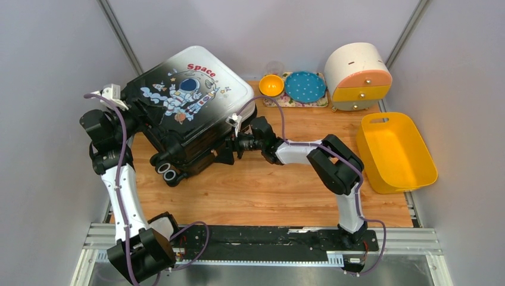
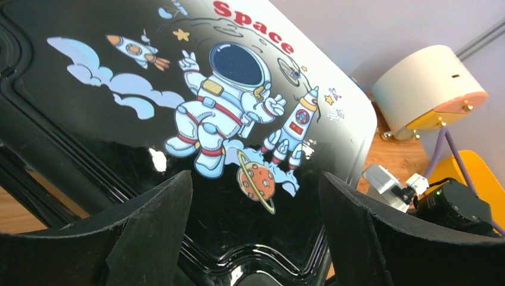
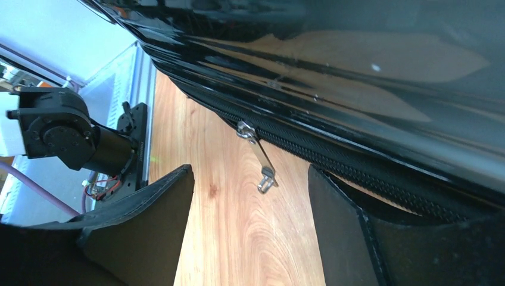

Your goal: Open, take out, and arrange the luggage

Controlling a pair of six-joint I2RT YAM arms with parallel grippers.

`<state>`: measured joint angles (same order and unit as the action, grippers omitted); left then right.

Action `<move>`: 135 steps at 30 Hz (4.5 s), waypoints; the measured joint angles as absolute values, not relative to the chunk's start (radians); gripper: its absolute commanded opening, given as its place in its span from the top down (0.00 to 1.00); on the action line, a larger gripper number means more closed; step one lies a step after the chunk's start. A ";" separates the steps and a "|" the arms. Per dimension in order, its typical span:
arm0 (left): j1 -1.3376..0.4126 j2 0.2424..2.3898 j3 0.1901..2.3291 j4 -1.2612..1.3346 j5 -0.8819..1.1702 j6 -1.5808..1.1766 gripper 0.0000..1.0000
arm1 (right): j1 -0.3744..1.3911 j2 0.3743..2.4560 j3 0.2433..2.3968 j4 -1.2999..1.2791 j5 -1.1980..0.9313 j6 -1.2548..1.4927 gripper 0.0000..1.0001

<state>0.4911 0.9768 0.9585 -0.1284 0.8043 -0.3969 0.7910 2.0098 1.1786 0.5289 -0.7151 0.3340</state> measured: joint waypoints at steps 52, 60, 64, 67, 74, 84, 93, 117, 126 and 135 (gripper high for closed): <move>0.469 1.069 1.233 -1.279 0.717 0.737 0.09 | 0.866 1.920 1.206 0.272 -0.244 0.005 1.00; 0.421 1.145 1.215 -1.302 0.606 0.922 0.13 | 0.866 1.917 1.223 0.232 -0.237 -0.024 1.00; 0.407 1.158 1.175 -1.275 0.562 0.955 0.29 | 0.866 1.917 1.226 0.223 -0.233 -0.028 1.00; 0.398 1.160 1.153 -1.265 0.553 0.969 0.50 | 0.861 1.913 1.226 0.218 -0.227 -0.032 1.00; 0.380 1.170 1.147 -1.260 0.567 0.972 1.00 | 0.813 1.888 1.219 0.178 -0.200 -0.072 1.00; 0.447 1.137 1.113 -1.225 0.572 1.019 1.00 | 0.658 1.799 1.118 0.205 -0.173 -0.285 1.00; 0.509 1.180 1.126 -1.215 0.566 1.080 1.00 | 0.496 1.866 1.209 0.191 -0.380 -0.428 1.00; 0.521 1.249 1.124 -1.011 0.583 1.097 1.00 | 0.375 2.436 1.937 0.208 -0.800 -0.338 1.00; 0.521 1.223 1.102 -0.974 0.602 1.056 0.72 | 0.409 2.616 2.174 0.289 -0.653 -0.097 0.61; 0.528 1.153 1.100 -0.971 0.639 0.939 0.26 | 0.400 2.508 1.984 0.273 -0.501 0.012 0.34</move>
<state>0.5278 1.1526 1.1000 -0.9714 0.6392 0.9386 0.3996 2.5076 1.9839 0.2733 -0.5014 0.0124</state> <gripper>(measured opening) 0.713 0.632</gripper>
